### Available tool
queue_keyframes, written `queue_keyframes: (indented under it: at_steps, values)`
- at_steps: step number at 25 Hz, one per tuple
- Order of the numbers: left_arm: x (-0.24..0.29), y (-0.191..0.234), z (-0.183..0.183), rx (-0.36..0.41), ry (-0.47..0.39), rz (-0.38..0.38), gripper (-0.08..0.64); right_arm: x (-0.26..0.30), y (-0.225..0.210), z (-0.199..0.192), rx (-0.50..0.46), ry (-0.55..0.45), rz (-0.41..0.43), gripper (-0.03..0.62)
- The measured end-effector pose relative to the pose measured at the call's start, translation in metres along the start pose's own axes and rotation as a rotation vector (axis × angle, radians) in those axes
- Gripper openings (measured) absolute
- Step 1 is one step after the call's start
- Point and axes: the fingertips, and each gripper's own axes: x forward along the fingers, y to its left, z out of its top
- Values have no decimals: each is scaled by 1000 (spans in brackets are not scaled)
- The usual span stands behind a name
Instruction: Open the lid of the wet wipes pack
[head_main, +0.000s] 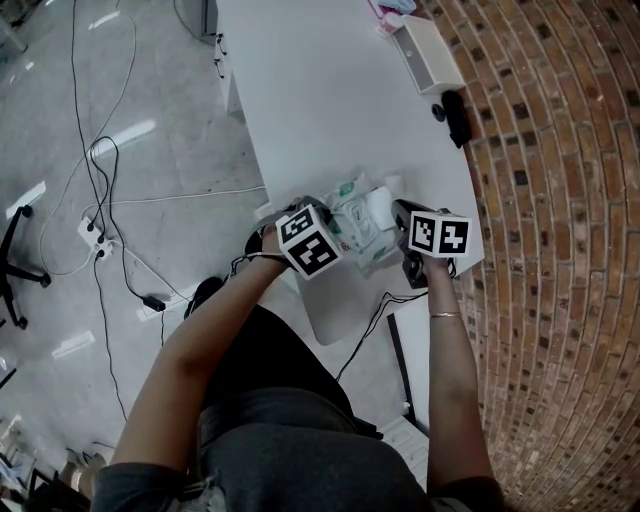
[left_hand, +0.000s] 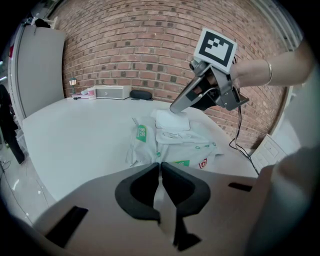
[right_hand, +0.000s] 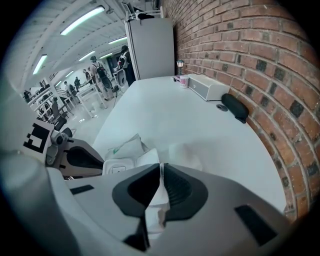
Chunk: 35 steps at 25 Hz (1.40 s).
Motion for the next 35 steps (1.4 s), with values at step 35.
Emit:
queue_keyframes:
  at_steps: [35]
  values:
    - [-4, 1, -1, -9, -14, 7, 38, -18, 16, -2, -46, -147, -164, 9]
